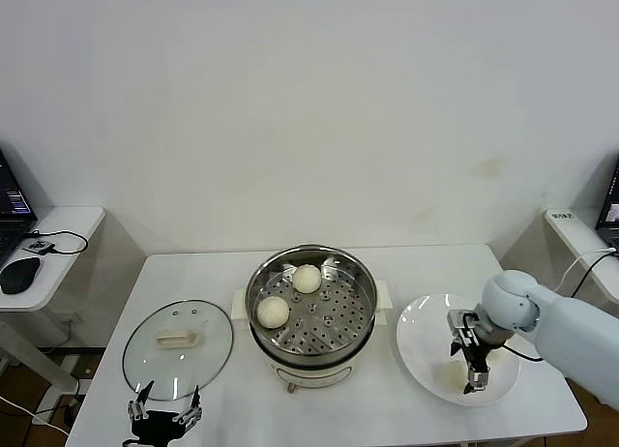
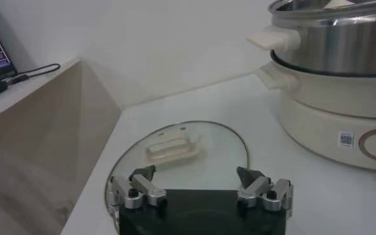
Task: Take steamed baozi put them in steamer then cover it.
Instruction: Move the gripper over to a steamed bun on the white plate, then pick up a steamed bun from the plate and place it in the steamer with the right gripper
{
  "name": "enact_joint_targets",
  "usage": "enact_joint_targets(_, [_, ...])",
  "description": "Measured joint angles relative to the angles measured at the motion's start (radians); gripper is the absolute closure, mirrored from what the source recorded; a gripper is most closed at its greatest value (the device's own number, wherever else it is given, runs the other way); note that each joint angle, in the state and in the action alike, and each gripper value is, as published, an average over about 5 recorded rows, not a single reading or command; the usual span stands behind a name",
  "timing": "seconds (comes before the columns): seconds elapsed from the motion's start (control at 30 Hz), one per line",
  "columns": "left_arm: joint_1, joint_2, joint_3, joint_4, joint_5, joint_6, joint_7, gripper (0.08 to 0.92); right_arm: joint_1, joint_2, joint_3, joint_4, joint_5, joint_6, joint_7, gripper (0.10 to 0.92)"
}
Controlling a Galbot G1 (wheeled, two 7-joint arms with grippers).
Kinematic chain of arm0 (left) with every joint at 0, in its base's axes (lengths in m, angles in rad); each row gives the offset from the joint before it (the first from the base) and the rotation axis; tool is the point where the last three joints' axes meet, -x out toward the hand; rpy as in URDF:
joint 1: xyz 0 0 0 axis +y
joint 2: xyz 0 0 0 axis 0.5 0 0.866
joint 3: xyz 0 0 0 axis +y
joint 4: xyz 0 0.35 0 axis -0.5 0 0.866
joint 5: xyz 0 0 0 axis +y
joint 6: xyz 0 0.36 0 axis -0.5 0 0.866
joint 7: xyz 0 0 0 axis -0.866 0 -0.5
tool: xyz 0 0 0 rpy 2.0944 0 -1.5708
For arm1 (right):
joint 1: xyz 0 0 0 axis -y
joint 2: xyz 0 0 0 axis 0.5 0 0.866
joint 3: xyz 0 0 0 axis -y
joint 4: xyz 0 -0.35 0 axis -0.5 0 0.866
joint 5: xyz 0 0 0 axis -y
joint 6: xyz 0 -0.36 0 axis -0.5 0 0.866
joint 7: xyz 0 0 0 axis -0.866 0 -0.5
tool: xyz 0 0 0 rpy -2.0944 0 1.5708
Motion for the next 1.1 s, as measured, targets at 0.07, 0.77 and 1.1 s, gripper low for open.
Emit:
enact_joint_targets(0.07, [0.001,0.0,-0.001,0.002,0.001,0.0,0.0,0.177,-0.005,0.005,0.004,-0.011,-0.004,0.002,0.001,0.203])
enact_joint_targets(0.77, [0.0,-0.005,0.005,0.012,0.008,-0.002,-0.001,0.177,-0.049,0.015,0.045,-0.049,-0.006,-0.004,0.008,0.359])
enact_joint_targets(1.1, [-0.006,-0.005,0.008,0.014,0.007,-0.004,-0.005,0.177,-0.016,-0.004,0.05,-0.039,0.022,-0.011,0.003,0.376])
